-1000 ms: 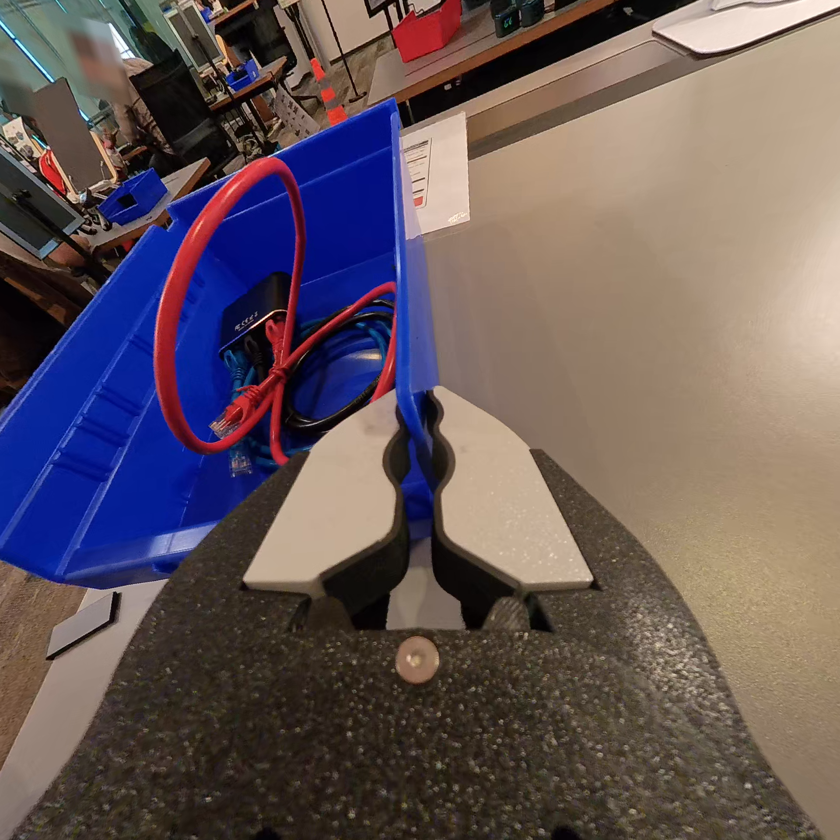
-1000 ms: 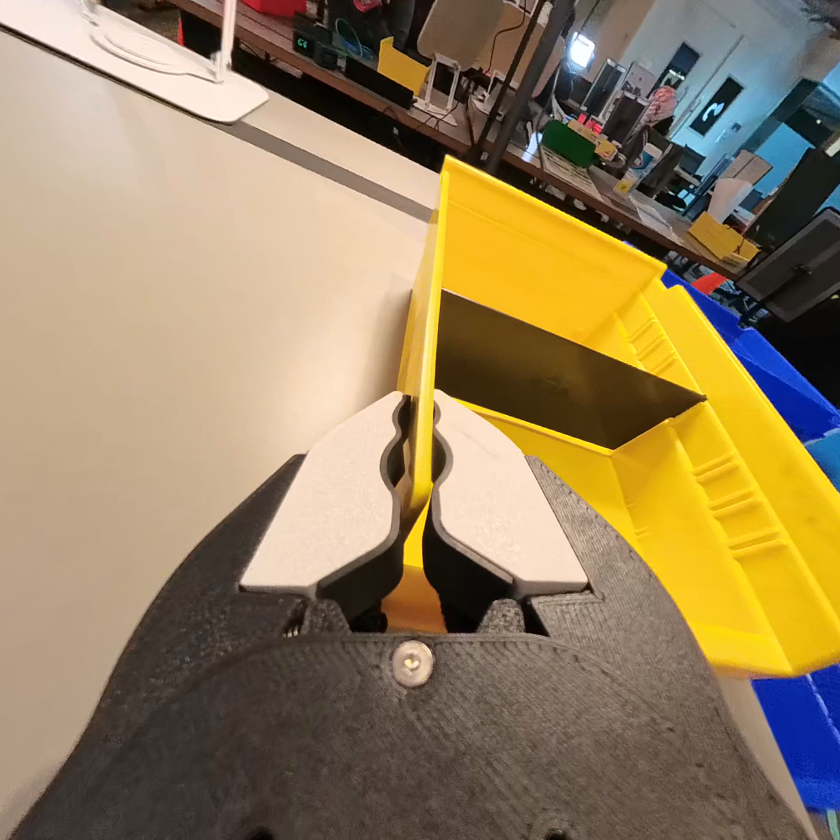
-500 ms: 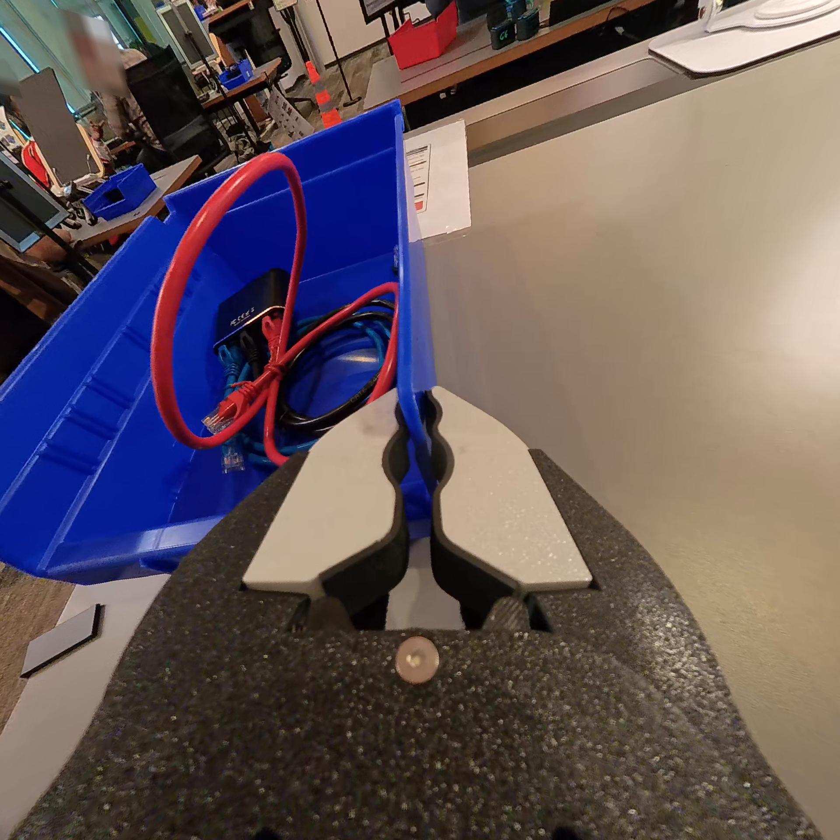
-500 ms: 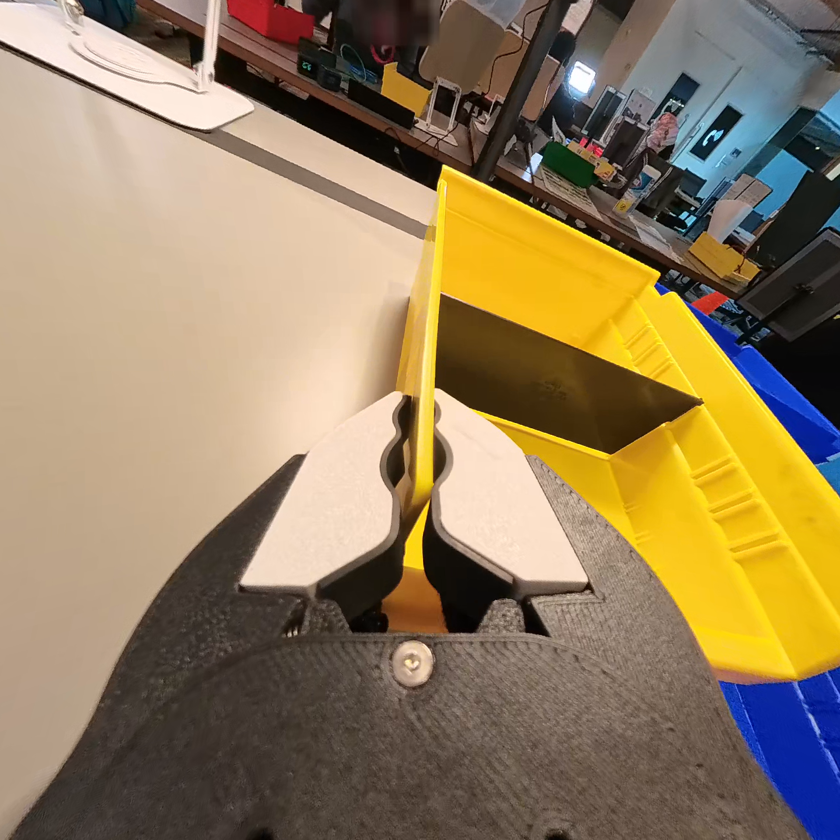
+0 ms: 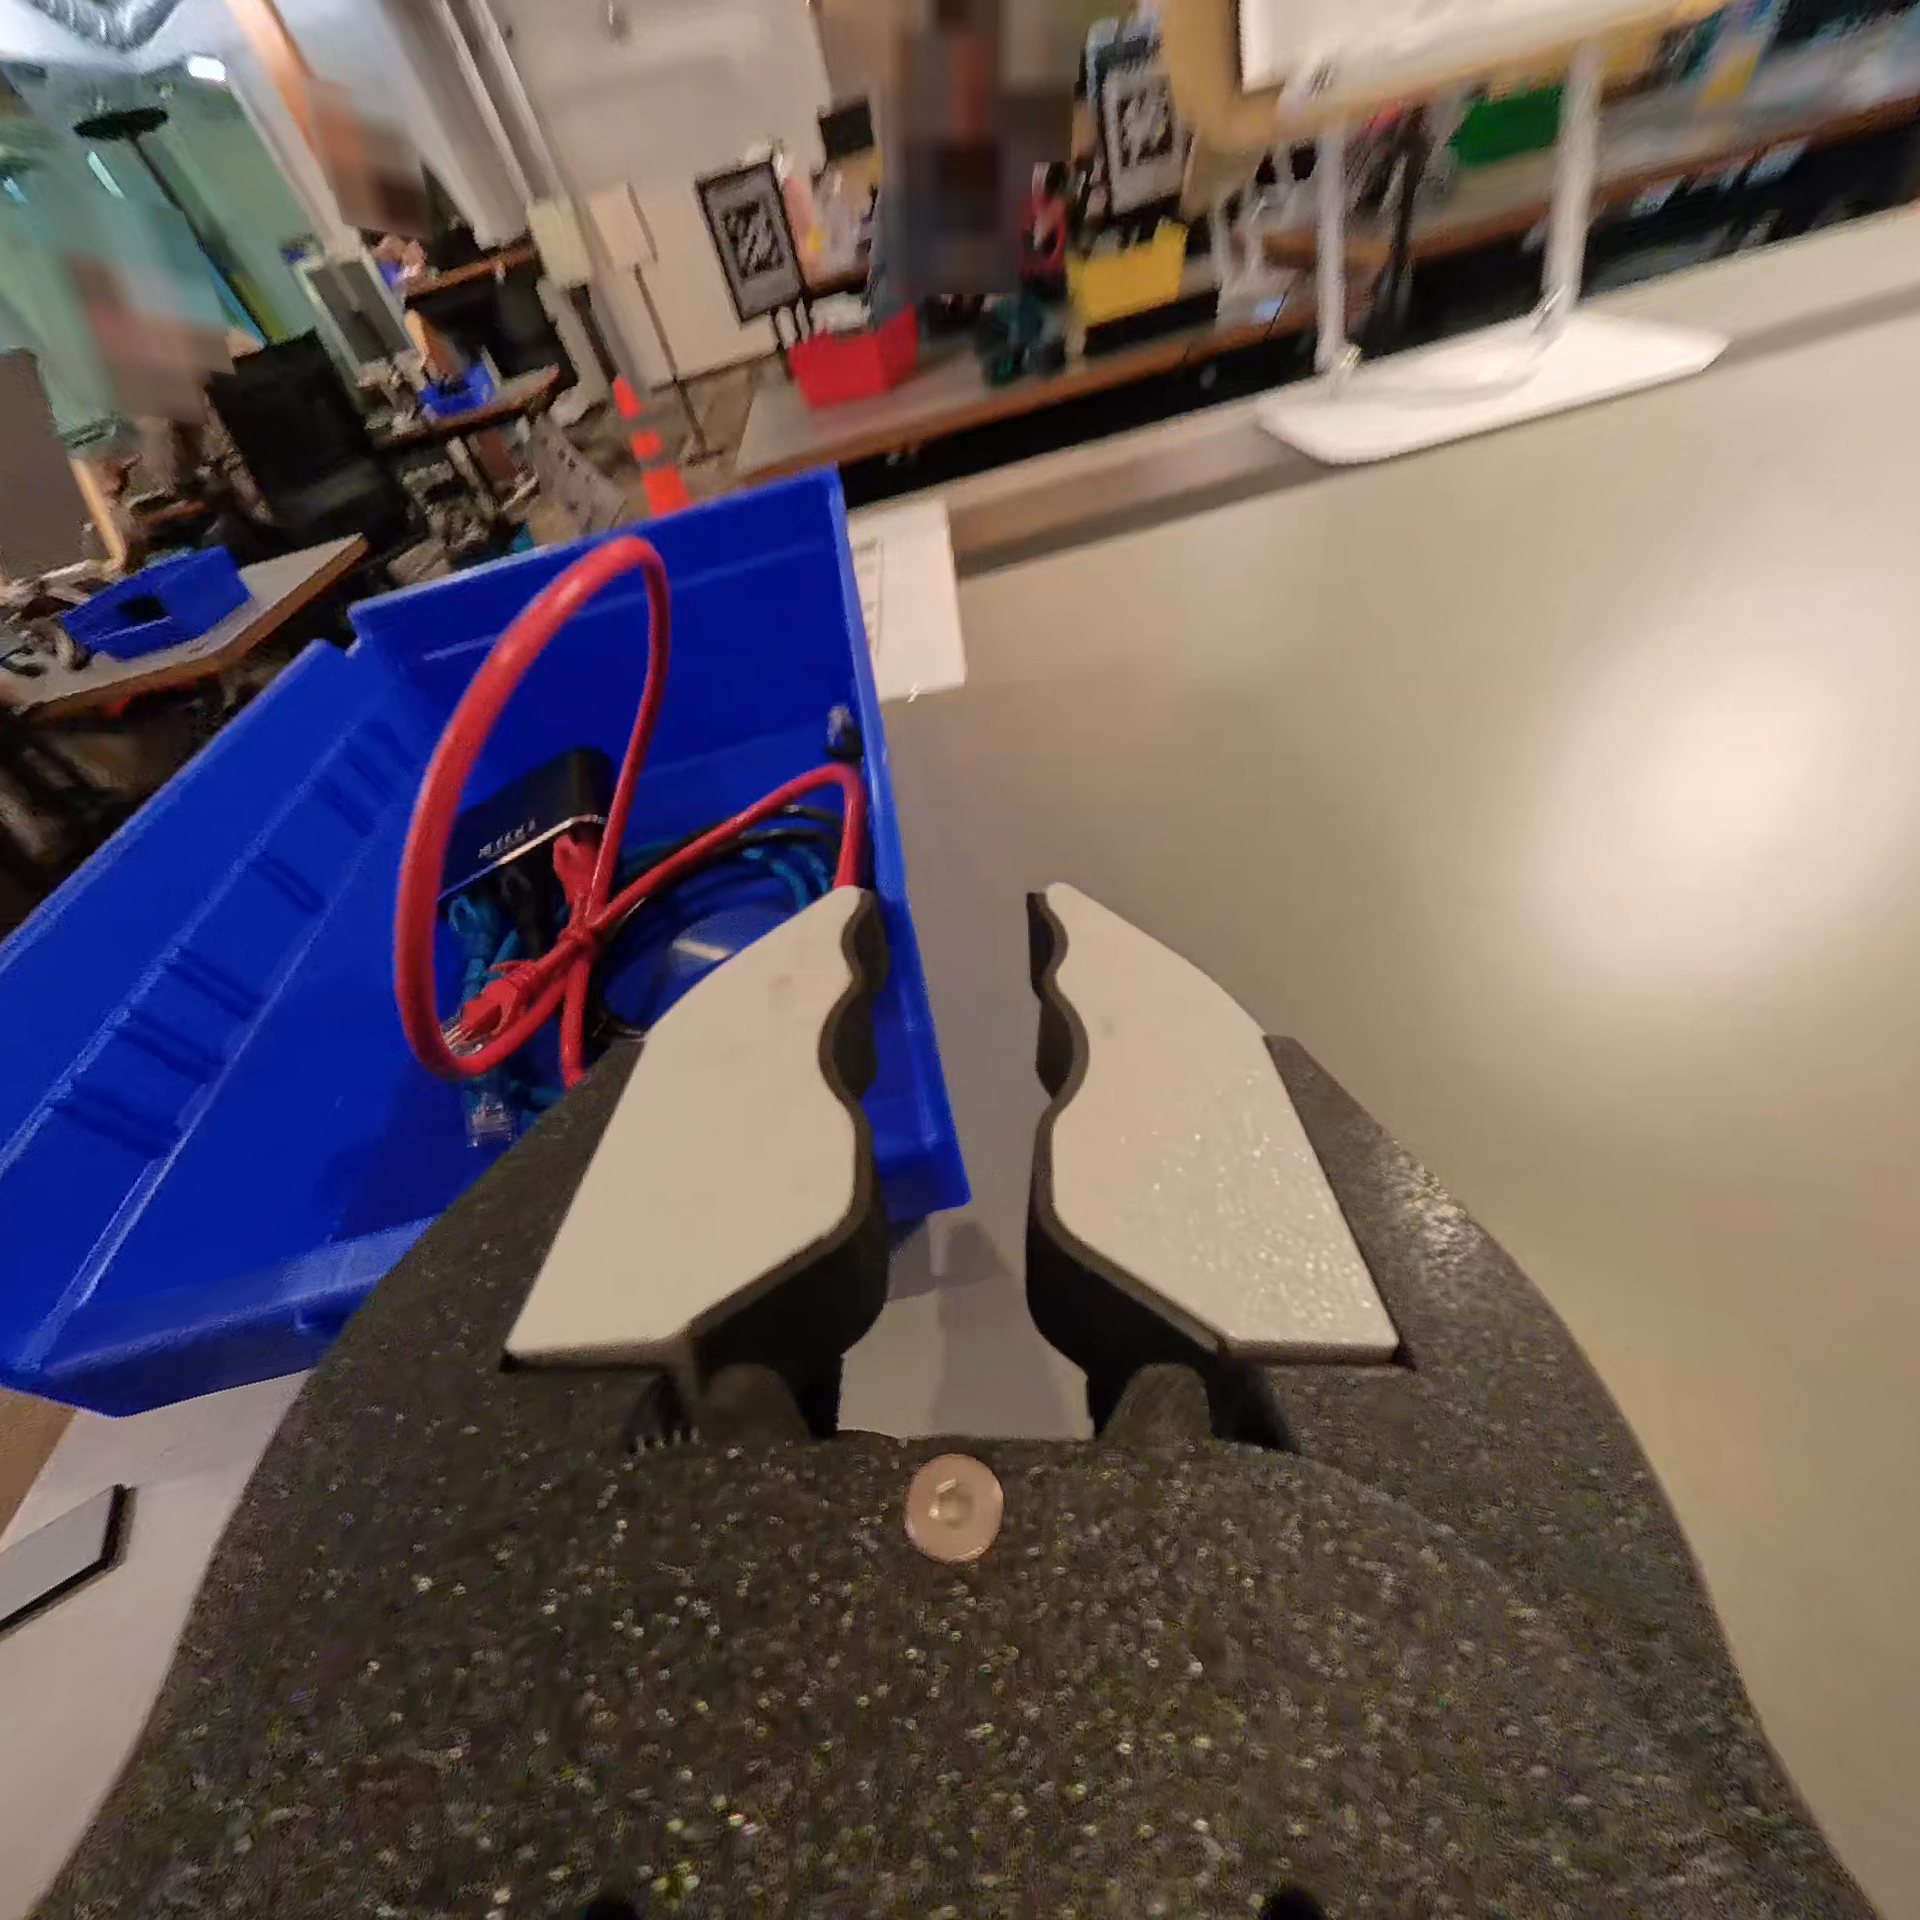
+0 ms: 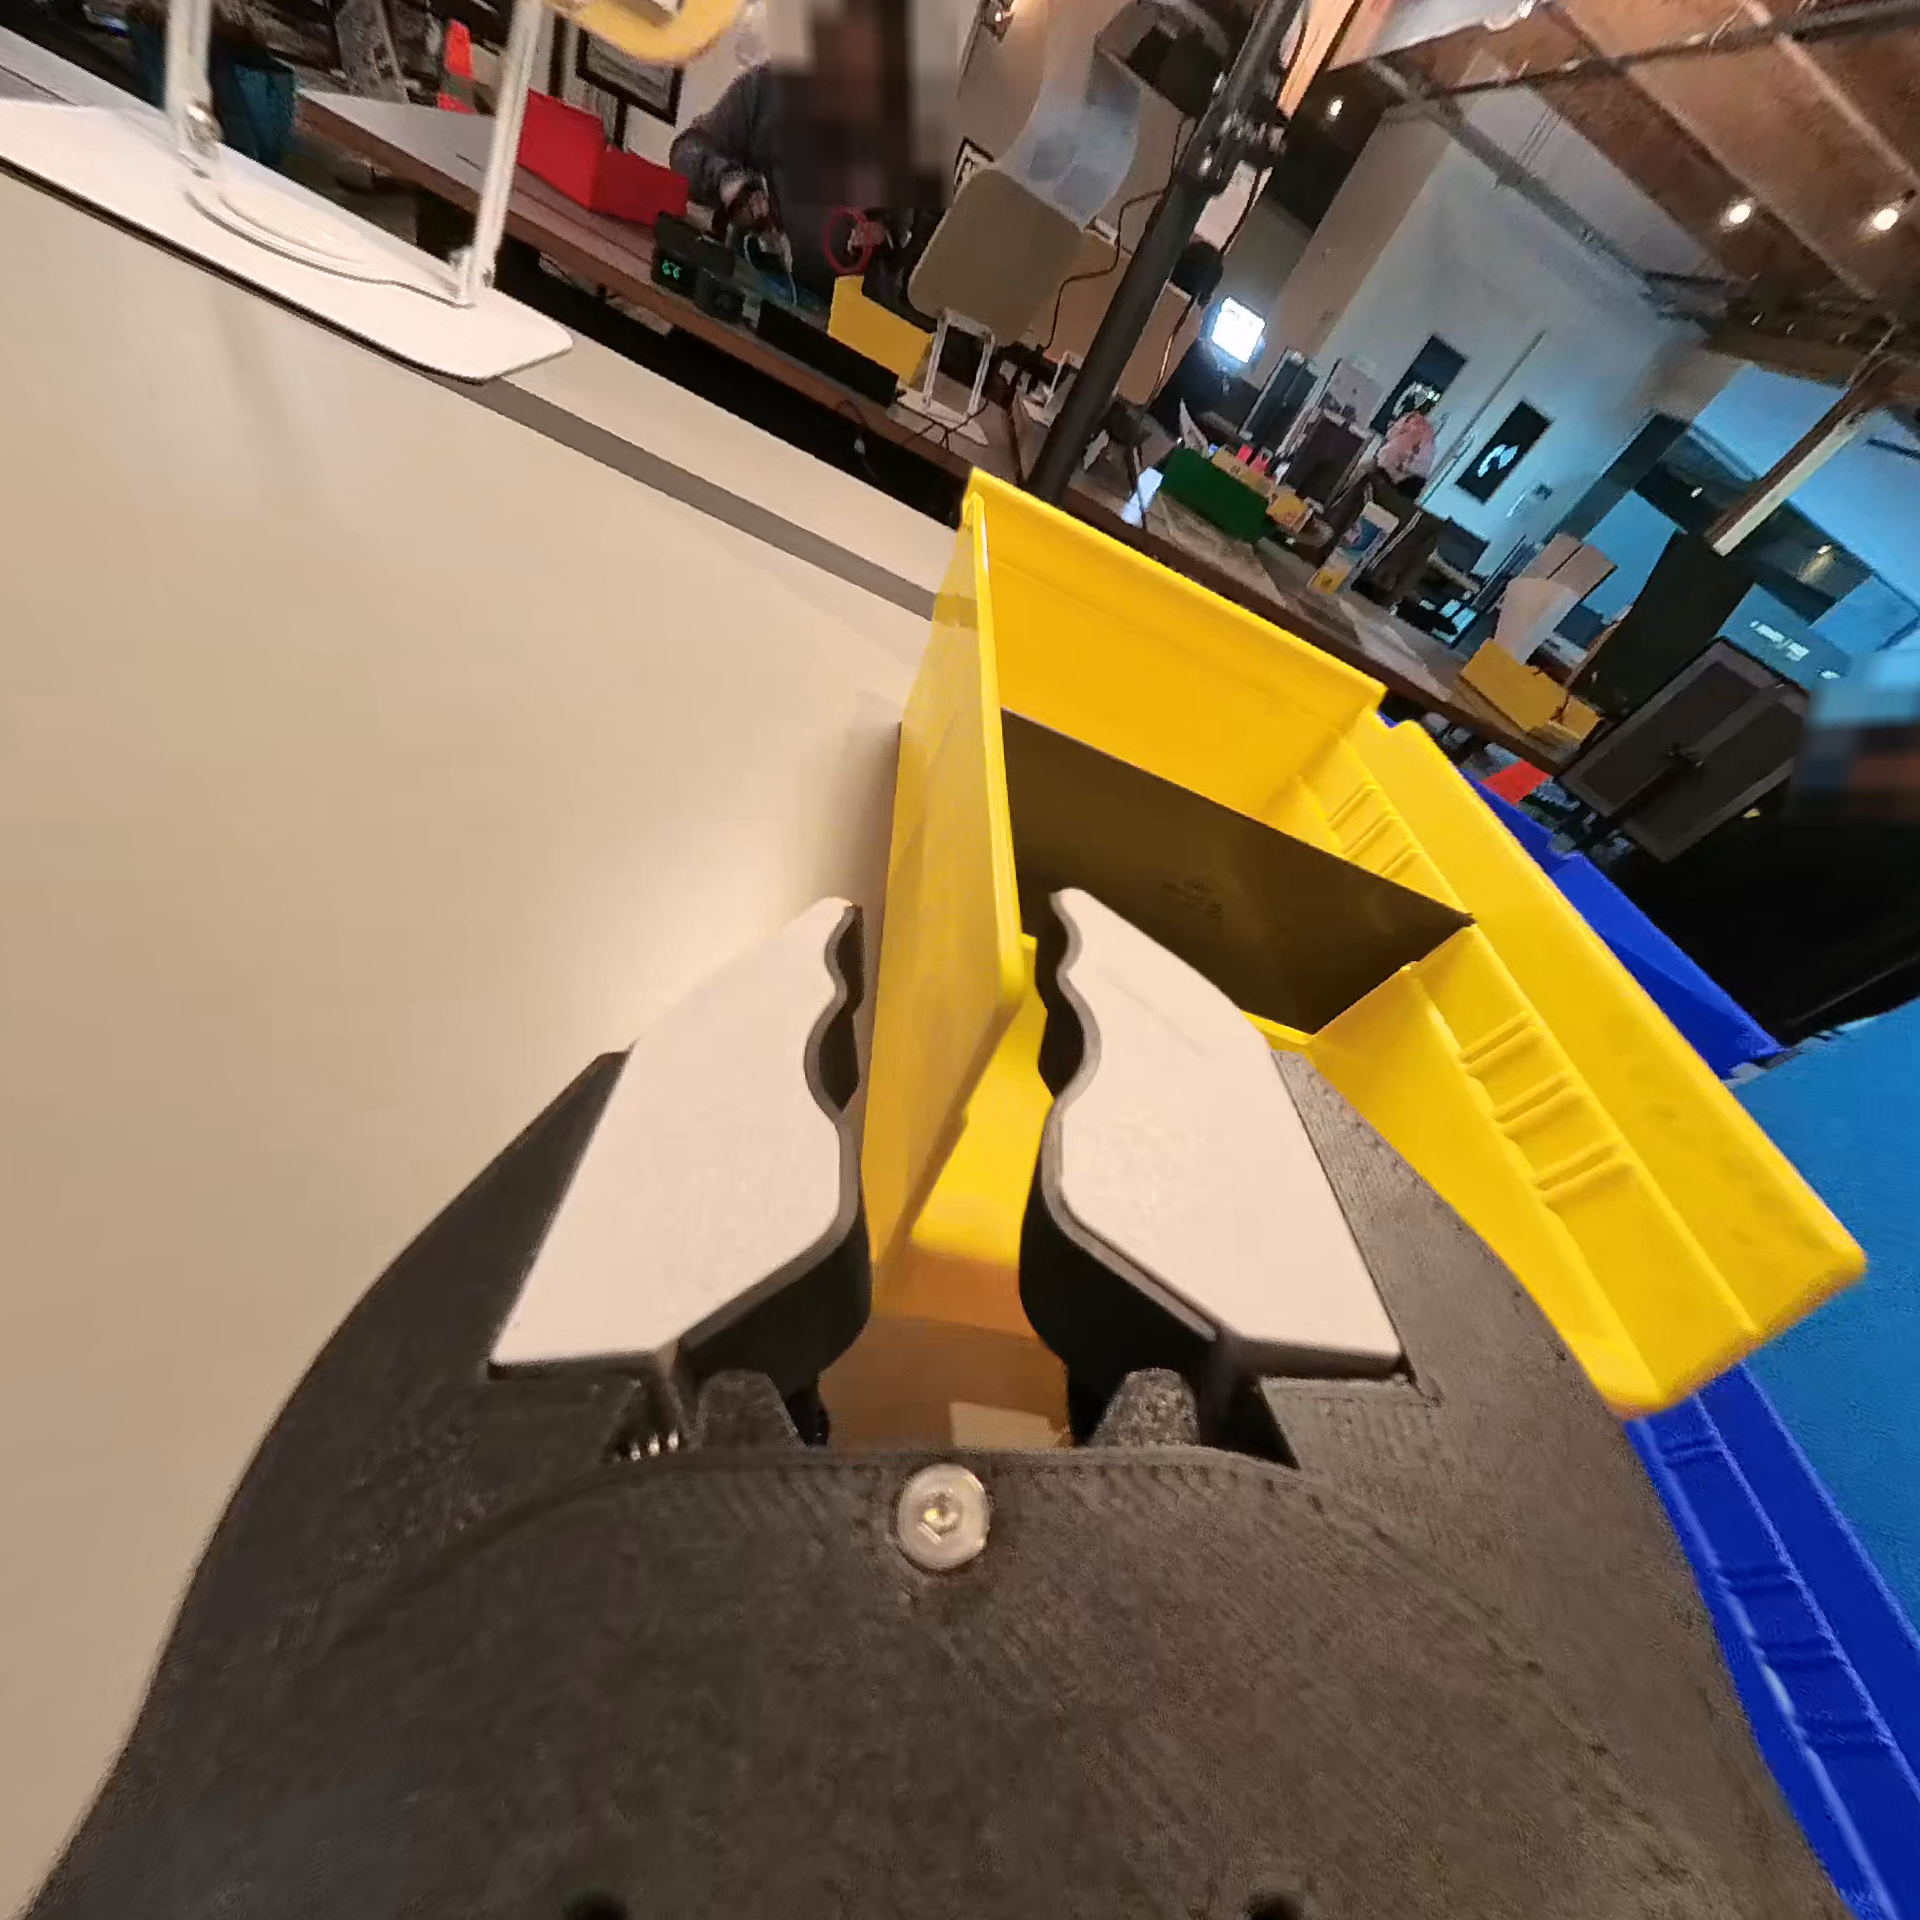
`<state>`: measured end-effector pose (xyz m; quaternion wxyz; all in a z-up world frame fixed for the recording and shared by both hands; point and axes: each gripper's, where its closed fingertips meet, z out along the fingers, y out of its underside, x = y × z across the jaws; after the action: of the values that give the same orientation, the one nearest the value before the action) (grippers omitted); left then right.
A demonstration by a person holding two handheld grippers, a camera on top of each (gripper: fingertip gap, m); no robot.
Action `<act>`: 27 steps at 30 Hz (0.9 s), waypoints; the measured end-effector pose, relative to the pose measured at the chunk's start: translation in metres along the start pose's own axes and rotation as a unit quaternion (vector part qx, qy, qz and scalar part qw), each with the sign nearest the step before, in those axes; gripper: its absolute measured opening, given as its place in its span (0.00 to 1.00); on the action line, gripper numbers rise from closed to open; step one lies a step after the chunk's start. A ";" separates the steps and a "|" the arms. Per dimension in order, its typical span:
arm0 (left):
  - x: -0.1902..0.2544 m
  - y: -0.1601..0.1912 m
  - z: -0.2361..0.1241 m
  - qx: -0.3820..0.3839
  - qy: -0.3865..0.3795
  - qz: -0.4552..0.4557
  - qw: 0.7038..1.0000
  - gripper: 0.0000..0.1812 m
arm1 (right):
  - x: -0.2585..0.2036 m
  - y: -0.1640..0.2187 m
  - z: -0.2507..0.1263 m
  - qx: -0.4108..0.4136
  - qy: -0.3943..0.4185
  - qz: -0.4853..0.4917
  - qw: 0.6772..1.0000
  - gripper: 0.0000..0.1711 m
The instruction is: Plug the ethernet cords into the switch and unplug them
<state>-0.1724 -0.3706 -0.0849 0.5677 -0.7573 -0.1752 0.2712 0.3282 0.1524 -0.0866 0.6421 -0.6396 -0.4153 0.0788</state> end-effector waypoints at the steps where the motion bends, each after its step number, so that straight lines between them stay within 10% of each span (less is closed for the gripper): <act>1: 0.001 -0.008 -0.011 0.022 0.008 -0.009 1.000 0.15 | 0.000 -0.003 -0.007 0.007 0.002 -0.002 1.000 0.19; 8: -0.077 -0.032 -0.056 0.030 -0.123 -0.006 0.992 0.19 | -0.030 -0.015 -0.034 0.033 -0.033 -0.031 0.998 0.20; 15: -0.116 0.017 -0.001 -0.166 -0.140 0.057 0.974 0.26 | -0.057 -0.008 -0.030 0.024 -0.037 -0.108 0.993 0.20; 20: -0.128 0.045 0.022 -0.264 -0.123 0.096 0.952 0.11 | -0.059 -0.006 -0.029 0.018 -0.034 -0.124 0.992 0.20; 27: -0.129 -0.002 0.036 -0.185 -0.135 0.132 0.964 0.04 | -0.060 -0.004 -0.028 0.014 -0.028 -0.137 0.990 0.20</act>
<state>-0.2963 -0.4164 -0.0629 0.3476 -0.8222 -0.1955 0.4061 0.3050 0.0927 -0.1043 0.6436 -0.5650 -0.5160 0.0140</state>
